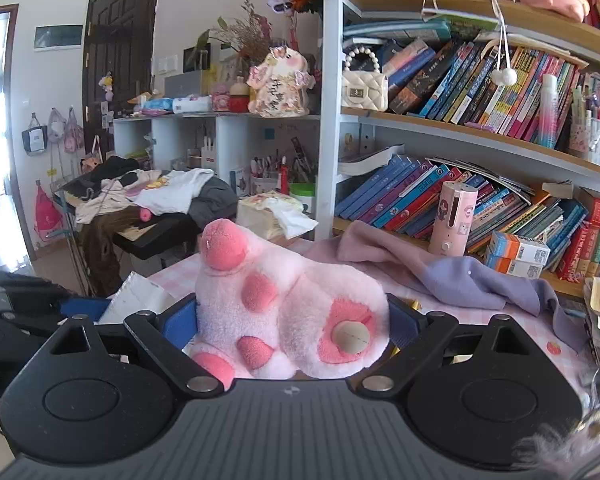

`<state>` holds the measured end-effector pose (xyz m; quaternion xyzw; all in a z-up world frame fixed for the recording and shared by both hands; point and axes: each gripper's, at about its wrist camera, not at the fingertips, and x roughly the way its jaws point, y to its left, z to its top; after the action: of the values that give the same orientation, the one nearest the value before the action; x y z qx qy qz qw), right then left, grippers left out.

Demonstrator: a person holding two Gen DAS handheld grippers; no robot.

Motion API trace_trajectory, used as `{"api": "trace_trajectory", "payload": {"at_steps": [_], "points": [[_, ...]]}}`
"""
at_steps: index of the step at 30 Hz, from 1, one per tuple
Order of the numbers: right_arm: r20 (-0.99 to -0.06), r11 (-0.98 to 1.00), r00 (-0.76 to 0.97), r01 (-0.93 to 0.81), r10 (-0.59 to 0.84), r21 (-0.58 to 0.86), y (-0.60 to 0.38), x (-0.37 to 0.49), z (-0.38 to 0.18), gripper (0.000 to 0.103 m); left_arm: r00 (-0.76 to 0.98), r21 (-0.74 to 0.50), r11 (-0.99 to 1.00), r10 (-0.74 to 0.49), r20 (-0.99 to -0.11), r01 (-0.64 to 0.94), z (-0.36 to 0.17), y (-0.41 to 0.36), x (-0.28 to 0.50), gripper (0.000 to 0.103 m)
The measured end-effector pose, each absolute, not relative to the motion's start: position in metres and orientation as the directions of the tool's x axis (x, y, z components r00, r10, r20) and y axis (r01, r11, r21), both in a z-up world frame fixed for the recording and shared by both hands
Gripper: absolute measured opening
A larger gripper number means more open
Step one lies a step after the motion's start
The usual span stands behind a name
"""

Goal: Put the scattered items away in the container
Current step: 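Release the charger into the yellow box while the right gripper releases the plush pig inside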

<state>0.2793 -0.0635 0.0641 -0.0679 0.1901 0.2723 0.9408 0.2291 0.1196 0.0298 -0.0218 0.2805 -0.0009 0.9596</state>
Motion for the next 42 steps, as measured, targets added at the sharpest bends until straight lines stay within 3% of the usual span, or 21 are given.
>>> {"api": "trace_trajectory", "payload": {"at_steps": [5,15,24,34,37,41,42], "points": [[-0.433,0.827,0.765,-0.557,0.477,-0.074,-0.063,0.326,0.054,0.093,0.814,-0.014,1.000,0.002,-0.581,-0.013,0.022,0.121,0.275,0.042],[-0.607,0.706,0.660,-0.674,0.442,-0.218,-0.037,0.383,-0.005,0.094,0.720,0.102,0.993,0.024,-0.693,0.064,-0.007,0.104,0.348,0.042],[-0.763,0.421,0.503,-0.844,0.406,-0.333,-0.004,0.426,-0.036,0.094,0.612,0.166,0.963,0.002,-0.791,0.211,-0.037,0.090,0.392,0.042],[-0.857,0.255,0.399,-0.910,0.327,-0.326,0.017,0.442,-0.053,0.095,0.556,0.179,0.960,0.030,-0.830,0.215,-0.049,0.095,0.418,0.042],[-0.849,0.262,0.409,-0.906,0.334,-0.333,0.019,0.443,-0.052,0.098,0.569,0.176,0.960,0.022,-0.822,0.217,-0.045,0.095,0.415,0.047],[-0.819,0.306,0.428,-0.895,0.382,-0.325,0.017,0.442,-0.041,0.099,0.606,0.204,0.958,0.041,-0.794,0.203,-0.038,0.093,0.403,0.073],[-0.815,0.315,0.429,-0.894,0.390,-0.320,0.016,0.440,-0.037,0.099,0.622,0.210,0.958,0.045,-0.782,0.194,-0.035,0.093,0.398,0.074]]}}
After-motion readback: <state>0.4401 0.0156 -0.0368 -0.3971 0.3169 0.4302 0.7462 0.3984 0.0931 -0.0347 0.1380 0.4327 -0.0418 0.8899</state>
